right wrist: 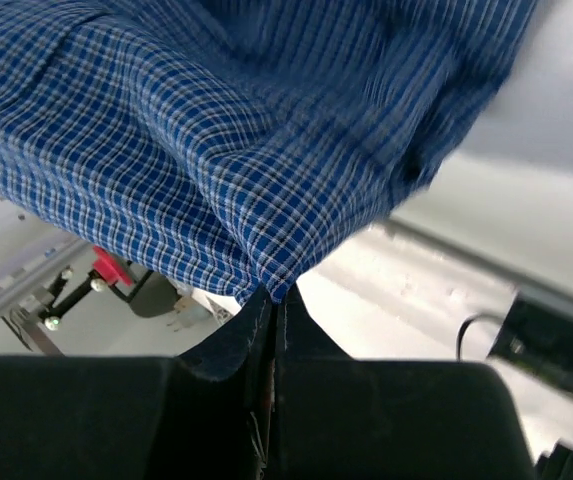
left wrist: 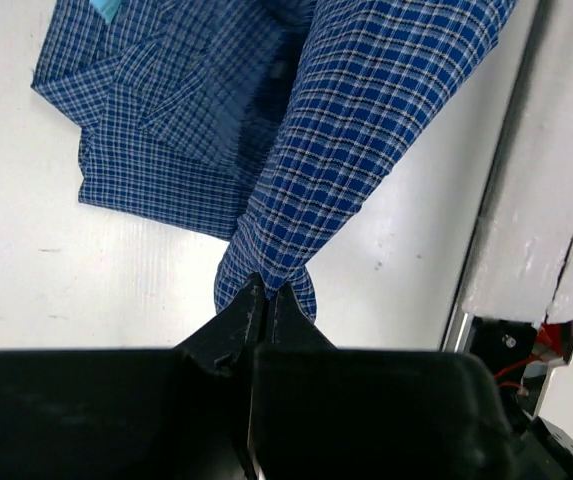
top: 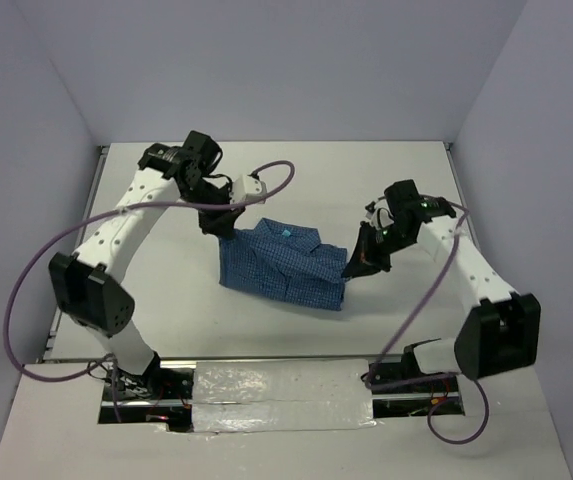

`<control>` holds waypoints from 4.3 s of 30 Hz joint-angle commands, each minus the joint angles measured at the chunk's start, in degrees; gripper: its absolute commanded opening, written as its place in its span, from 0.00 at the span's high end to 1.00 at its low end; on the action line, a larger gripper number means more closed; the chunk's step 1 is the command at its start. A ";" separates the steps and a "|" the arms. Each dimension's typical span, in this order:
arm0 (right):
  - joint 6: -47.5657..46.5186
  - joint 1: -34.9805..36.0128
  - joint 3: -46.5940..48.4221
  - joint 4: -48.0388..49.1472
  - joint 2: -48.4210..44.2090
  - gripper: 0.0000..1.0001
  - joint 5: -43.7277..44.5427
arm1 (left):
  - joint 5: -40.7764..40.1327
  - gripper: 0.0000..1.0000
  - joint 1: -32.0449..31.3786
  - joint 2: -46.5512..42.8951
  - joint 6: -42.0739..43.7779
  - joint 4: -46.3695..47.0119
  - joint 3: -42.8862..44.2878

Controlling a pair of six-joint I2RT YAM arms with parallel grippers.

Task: Fold and stack the long sleeve shirts
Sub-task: Fold the shirt

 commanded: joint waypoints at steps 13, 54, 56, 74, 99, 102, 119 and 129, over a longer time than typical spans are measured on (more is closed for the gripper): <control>-12.30 -10.09 21.19 4.22 33.42 1.00 -7.13 | 3.63 1.00 7.89 21.19 -6.33 7.76 13.72; -5.80 3.44 12.77 52.39 28.14 1.00 9.31 | -15.69 0.63 8.77 42.11 -31.55 33.95 22.24; -5.18 3.53 12.86 52.73 29.65 1.00 9.84 | -17.71 0.59 9.12 42.20 -32.70 35.10 22.42; -1.84 3.44 37.20 37.46 51.46 1.00 21.09 | -8.24 0.56 11.59 29.65 -43.60 40.11 20.68; 4.58 4.85 -0.77 45.09 25.86 0.96 18.01 | -1.46 0.57 7.45 23.92 -51.07 47.50 -9.13; 3.79 3.01 2.22 43.95 31.58 1.00 18.54 | -1.73 0.57 7.45 24.27 -51.42 48.38 -10.71; -0.43 -9.03 26.48 31.12 47.76 1.00 22.32 | 1.77 0.57 2.97 38.50 -56.08 51.28 5.88; -4.65 -14.49 34.64 26.29 51.63 1.00 25.30 | 3.38 0.57 -1.69 47.66 -65.57 56.36 13.90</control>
